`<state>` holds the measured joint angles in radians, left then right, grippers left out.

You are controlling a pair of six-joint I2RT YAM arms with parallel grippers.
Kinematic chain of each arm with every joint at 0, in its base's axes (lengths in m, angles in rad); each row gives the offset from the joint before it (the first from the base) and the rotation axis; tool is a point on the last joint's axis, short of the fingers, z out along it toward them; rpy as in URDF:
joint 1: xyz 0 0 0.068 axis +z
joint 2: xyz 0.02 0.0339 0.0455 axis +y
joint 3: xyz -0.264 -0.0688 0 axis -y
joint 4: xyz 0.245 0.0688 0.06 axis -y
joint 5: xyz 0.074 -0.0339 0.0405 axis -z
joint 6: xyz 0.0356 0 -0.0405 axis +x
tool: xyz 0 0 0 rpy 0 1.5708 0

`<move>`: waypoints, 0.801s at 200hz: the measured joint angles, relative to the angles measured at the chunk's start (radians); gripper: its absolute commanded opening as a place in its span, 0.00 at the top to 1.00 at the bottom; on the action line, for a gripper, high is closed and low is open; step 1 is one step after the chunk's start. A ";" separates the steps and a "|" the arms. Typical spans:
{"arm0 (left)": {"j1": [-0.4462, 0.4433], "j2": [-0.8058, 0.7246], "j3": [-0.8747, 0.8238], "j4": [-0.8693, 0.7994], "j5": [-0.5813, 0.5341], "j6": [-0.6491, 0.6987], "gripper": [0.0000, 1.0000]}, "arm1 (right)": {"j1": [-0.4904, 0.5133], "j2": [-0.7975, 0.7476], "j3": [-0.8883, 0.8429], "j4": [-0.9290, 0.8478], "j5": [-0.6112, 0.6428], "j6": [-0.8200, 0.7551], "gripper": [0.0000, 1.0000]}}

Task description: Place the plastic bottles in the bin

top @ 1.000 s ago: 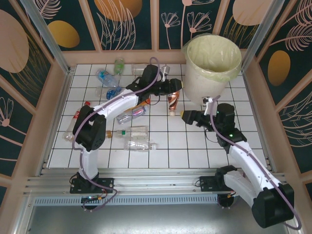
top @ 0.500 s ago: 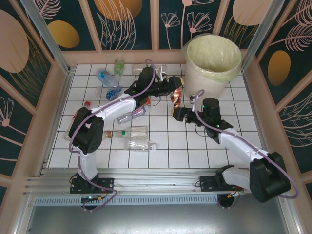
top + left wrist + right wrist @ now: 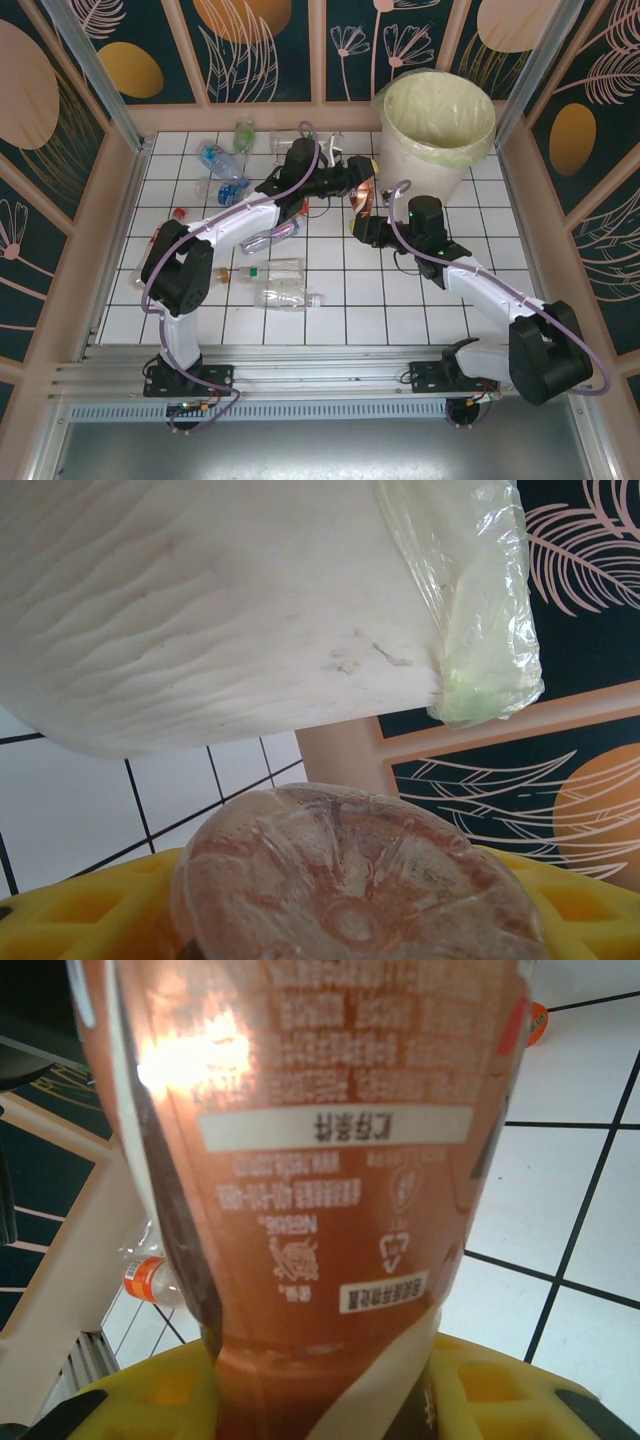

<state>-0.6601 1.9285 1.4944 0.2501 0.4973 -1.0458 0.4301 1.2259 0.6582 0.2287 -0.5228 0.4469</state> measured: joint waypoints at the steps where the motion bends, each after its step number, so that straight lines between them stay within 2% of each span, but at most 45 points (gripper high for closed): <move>1: 0.000 0.000 0.000 0.000 0.000 0.000 0.19 | 0.000 0.000 0.000 0.000 0.000 0.000 0.77; 12: 0.000 0.000 0.003 0.000 0.004 0.004 0.03 | 0.000 -0.003 0.004 -0.011 0.005 -0.001 0.77; 16: 0.000 0.000 0.005 0.000 0.003 -0.006 0.02 | 0.000 -0.004 0.005 -0.015 0.009 -0.001 0.77; 37: 0.000 0.001 0.049 -0.013 0.013 0.003 0.01 | 0.000 -0.024 0.024 -0.059 0.027 -0.014 0.77; 98: 0.001 0.011 0.354 -0.075 0.007 0.064 0.01 | -0.028 -0.126 0.179 -0.190 0.062 -0.095 0.77; 160: 0.011 -0.120 0.251 -0.113 -0.028 0.190 0.01 | -0.174 -0.151 0.341 -0.403 0.065 -0.166 0.76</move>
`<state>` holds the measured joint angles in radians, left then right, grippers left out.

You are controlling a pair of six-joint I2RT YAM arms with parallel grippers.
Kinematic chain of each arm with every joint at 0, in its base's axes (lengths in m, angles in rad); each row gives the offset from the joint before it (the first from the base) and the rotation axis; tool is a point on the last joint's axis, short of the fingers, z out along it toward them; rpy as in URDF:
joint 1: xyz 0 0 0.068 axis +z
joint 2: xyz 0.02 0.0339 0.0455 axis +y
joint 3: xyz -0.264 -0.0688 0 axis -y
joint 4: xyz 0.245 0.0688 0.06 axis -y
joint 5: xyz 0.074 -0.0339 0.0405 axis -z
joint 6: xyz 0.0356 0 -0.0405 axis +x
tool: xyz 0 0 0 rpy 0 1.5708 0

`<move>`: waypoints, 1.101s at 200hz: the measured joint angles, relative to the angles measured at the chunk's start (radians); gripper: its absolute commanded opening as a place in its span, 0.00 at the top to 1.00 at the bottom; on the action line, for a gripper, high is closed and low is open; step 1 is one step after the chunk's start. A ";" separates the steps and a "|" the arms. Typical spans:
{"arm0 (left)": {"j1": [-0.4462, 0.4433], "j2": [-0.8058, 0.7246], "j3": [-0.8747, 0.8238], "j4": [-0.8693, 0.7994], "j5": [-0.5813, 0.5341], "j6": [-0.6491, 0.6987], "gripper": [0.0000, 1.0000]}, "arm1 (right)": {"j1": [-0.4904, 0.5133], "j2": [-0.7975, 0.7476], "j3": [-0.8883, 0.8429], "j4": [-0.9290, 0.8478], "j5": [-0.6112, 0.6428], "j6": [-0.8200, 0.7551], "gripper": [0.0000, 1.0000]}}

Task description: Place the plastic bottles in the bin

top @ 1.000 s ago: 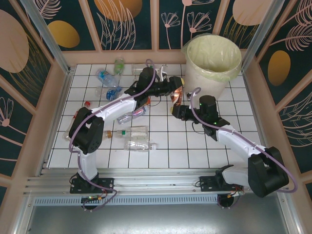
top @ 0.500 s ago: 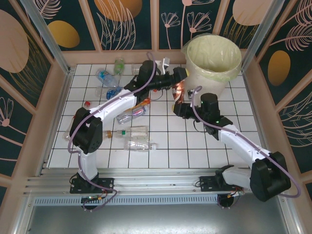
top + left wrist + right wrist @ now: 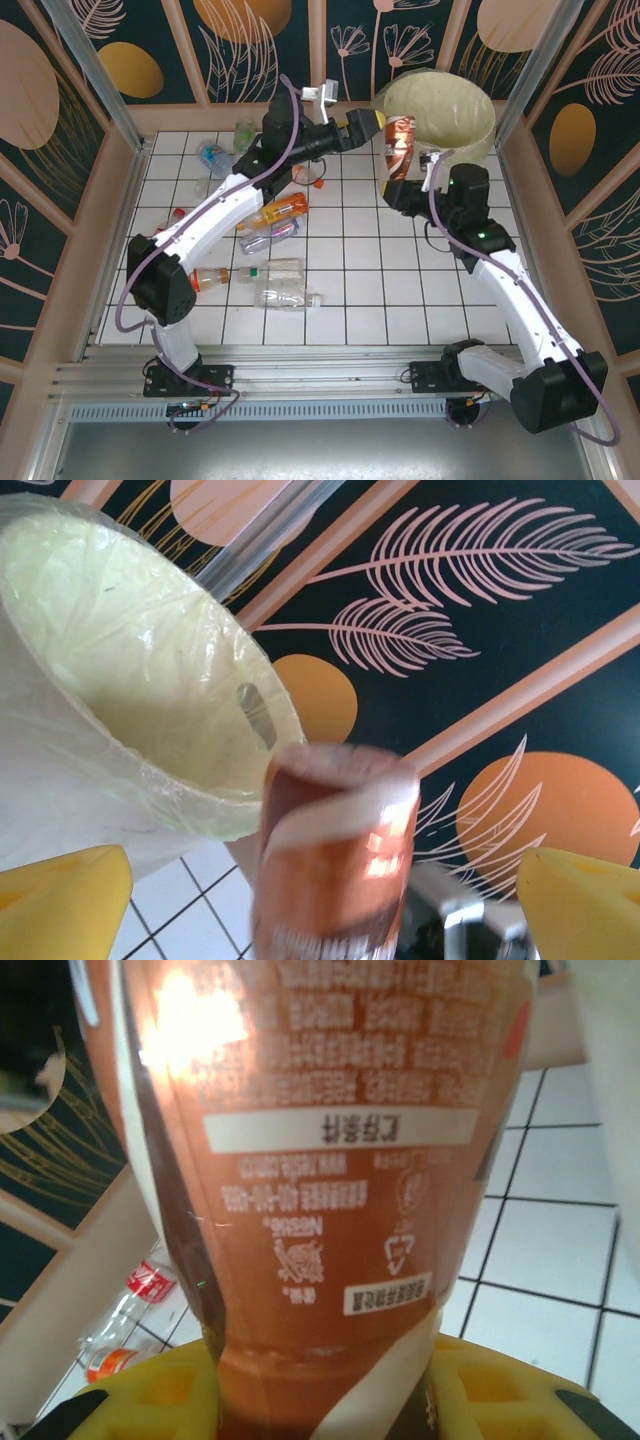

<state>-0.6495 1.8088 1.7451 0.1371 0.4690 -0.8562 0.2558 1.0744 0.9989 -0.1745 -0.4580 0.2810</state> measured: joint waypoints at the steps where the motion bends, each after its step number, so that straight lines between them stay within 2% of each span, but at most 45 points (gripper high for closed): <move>1: 0.000 -0.002 -0.002 0.000 0.000 0.002 0.01 | -0.002 0.000 0.003 -0.002 0.000 -0.001 0.76; 56: 0.003 -0.168 -0.159 -0.055 0.029 0.258 0.01 | -0.082 0.091 0.259 -0.088 0.073 -0.060 0.73; 109: 0.003 -0.243 -0.319 -0.134 0.055 0.478 0.01 | -0.121 0.352 0.594 -0.218 0.192 -0.098 0.73; 182: 0.003 -0.386 -0.509 -0.174 0.034 0.538 0.01 | -0.205 0.656 0.888 -0.383 0.265 -0.129 0.73; 220: 0.003 -0.401 -0.534 -0.175 0.021 0.538 0.01 | -0.229 0.796 1.015 -0.467 0.283 -0.146 0.73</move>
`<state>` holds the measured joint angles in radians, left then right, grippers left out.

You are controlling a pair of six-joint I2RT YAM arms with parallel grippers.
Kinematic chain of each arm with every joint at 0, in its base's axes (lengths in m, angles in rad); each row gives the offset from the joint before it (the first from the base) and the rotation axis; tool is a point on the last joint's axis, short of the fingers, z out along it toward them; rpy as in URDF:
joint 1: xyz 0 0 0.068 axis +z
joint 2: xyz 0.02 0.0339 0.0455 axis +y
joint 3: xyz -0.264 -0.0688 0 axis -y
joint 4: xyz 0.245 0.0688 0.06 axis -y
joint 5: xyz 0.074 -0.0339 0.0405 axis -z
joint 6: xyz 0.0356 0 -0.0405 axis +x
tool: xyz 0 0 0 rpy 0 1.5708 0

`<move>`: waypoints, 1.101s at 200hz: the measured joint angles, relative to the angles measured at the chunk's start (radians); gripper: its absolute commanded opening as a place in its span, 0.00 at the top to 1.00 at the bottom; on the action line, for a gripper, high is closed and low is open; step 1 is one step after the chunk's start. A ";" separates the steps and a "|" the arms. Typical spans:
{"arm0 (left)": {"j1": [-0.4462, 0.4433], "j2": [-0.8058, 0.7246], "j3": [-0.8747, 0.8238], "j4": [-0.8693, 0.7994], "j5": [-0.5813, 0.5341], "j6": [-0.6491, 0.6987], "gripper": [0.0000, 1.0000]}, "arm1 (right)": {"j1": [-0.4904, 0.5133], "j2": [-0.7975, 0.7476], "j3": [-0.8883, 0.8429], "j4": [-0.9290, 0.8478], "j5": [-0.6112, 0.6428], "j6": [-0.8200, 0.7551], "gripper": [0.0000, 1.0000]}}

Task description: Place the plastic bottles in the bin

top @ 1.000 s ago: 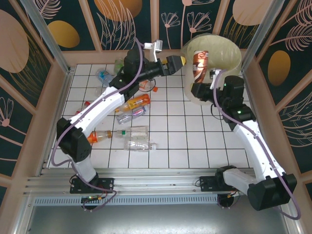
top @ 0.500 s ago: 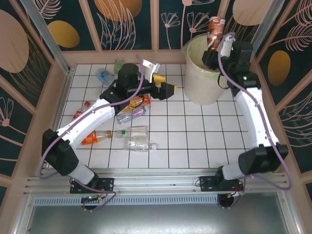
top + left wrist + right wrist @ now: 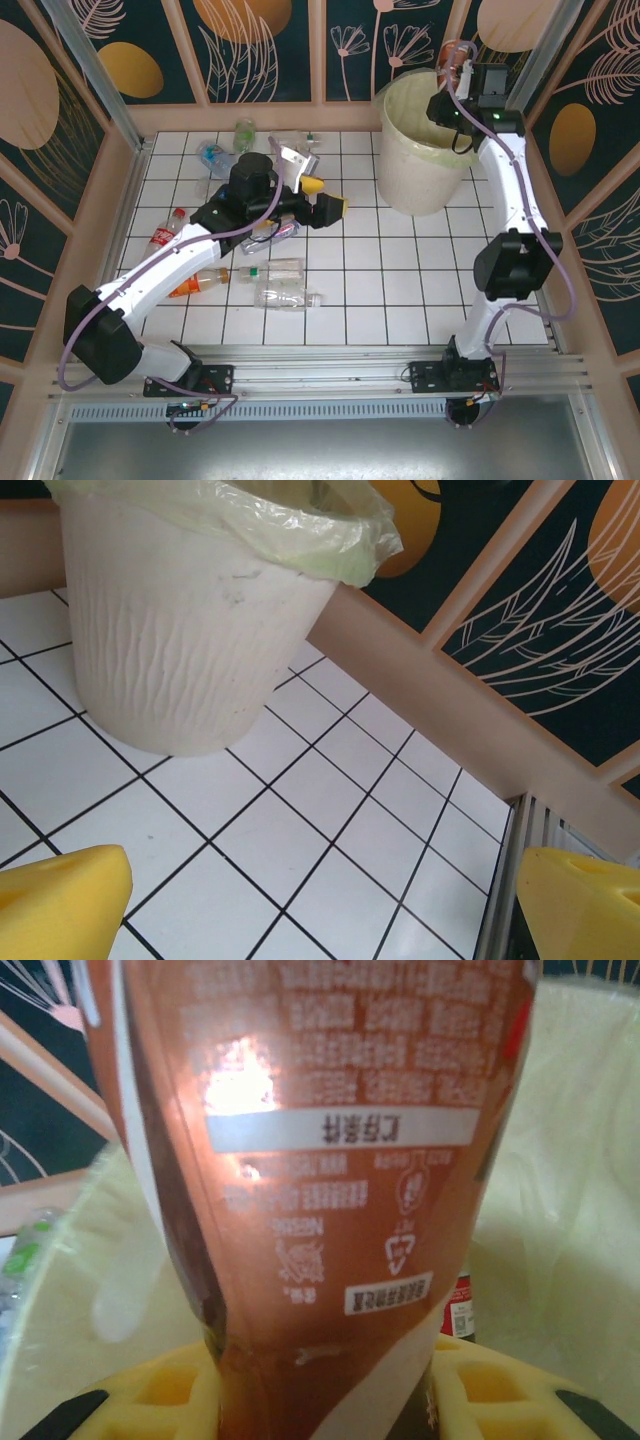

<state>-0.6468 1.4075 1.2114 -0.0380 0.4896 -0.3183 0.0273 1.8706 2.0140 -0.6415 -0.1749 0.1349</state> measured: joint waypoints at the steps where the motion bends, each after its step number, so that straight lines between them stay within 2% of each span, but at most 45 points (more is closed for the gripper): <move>1: 0.000 0.000 0.000 0.000 0.000 0.000 0.01 | 0.000 0.002 0.002 -0.002 0.000 0.000 0.73; 54: 0.000 0.002 -0.031 0.000 -0.019 0.023 0.01 | -0.004 0.163 0.175 -0.132 0.042 0.000 0.73; 137: 0.000 0.018 -0.037 0.000 -0.019 0.038 0.01 | -0.004 0.222 0.211 -0.186 0.063 -0.011 0.70; 165: 0.000 0.033 -0.037 0.001 -0.019 0.038 0.01 | 0.001 0.225 0.211 -0.187 0.066 -0.026 0.62; 182: 0.000 0.050 -0.037 0.001 -0.020 0.037 0.01 | 0.006 0.225 0.196 -0.186 0.070 -0.027 0.51; 194: 0.000 0.060 -0.037 0.001 -0.019 0.037 0.01 | 0.009 0.225 0.175 -0.187 0.074 -0.028 0.46; 220: 0.000 0.066 -0.037 0.002 -0.019 0.037 0.01 | 0.012 0.225 0.151 -0.191 0.074 -0.032 0.44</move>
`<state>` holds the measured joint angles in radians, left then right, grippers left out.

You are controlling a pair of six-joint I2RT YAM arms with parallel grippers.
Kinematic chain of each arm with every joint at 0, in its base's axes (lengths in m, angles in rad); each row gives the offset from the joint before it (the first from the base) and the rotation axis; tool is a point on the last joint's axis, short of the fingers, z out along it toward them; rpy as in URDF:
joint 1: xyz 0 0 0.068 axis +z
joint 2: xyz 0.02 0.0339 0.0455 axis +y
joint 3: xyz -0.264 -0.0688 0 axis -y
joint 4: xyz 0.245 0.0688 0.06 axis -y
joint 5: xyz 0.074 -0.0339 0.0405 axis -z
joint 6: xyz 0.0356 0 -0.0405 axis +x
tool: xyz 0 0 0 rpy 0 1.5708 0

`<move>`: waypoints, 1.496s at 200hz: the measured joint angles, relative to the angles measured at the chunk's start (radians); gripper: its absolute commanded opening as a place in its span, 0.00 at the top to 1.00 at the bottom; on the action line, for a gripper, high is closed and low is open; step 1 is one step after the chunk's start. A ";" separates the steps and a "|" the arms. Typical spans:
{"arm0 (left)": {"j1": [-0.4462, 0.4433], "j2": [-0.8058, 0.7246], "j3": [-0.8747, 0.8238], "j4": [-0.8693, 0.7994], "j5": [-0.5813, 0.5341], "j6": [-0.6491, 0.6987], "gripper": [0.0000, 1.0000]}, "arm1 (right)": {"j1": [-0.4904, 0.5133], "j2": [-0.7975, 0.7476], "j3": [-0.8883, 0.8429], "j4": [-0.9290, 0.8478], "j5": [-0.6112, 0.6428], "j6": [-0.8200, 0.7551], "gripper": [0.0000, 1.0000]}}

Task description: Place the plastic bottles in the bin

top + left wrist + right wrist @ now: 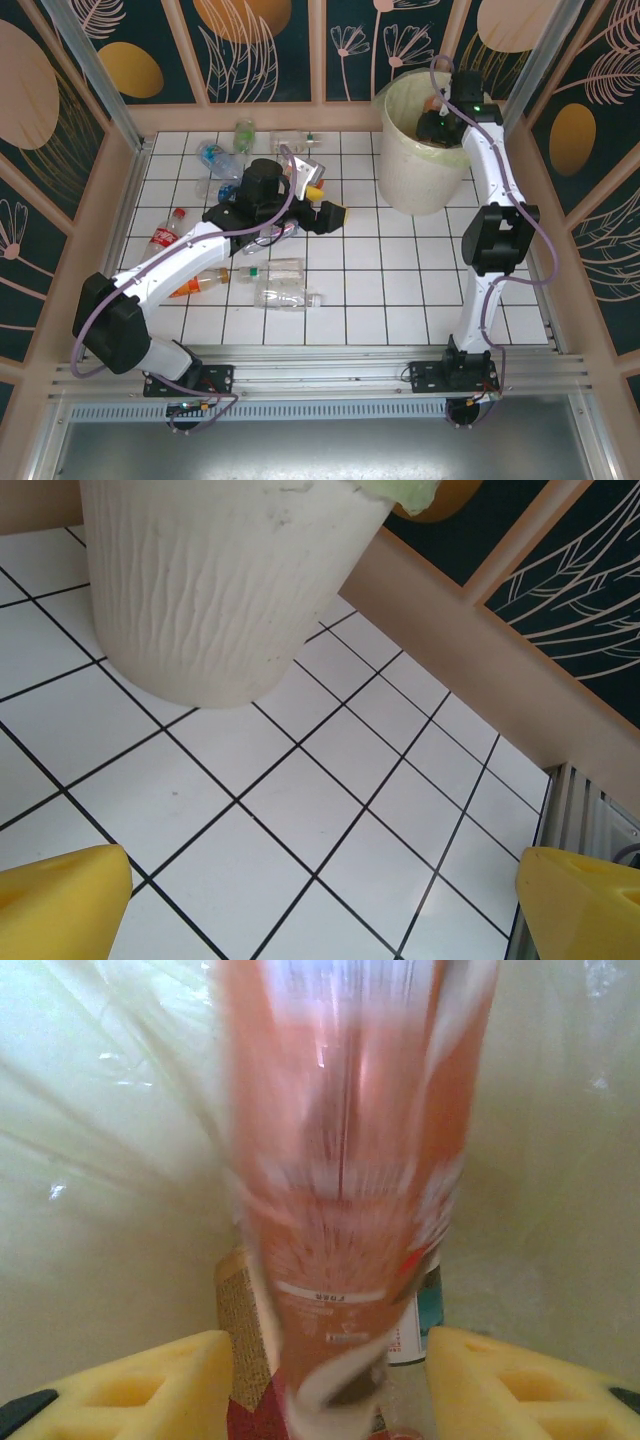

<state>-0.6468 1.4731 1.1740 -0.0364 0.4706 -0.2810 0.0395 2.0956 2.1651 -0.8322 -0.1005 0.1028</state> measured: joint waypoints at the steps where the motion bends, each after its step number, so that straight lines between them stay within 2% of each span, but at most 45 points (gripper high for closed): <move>1: 0.000 0.000 0.000 0.000 0.000 0.000 0.01 | 0.000 0.000 0.000 0.000 0.000 0.000 0.44; 54: 0.000 0.000 -0.011 0.003 -0.005 0.000 0.01 | 0.002 0.000 0.000 0.006 0.002 0.007 0.35; 87: 0.000 -0.006 -0.026 0.006 -0.039 0.002 0.01 | 0.004 -0.012 0.001 0.028 -0.004 0.011 0.34; 114: 0.000 -0.022 -0.035 -0.003 -0.123 0.026 0.01 | 0.018 -0.067 -0.016 0.083 -0.005 0.014 0.34; 161: 0.000 -0.046 -0.042 -0.068 -0.303 0.041 0.01 | 0.094 -0.261 -0.117 0.200 0.022 0.005 0.34; 223: 0.055 0.008 -0.073 -0.194 -0.462 0.012 0.01 | 0.270 -0.544 -0.439 0.345 0.011 0.011 0.33; 299: 0.175 0.159 -0.098 -0.307 -0.537 0.015 0.04 | 0.392 -0.824 -0.901 0.531 -0.209 0.127 0.31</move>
<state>-0.4717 1.6325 1.0760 -0.3431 -0.0666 -0.2657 0.4316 1.2720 1.2644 -0.3012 -0.3096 0.2295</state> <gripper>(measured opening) 0.951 0.684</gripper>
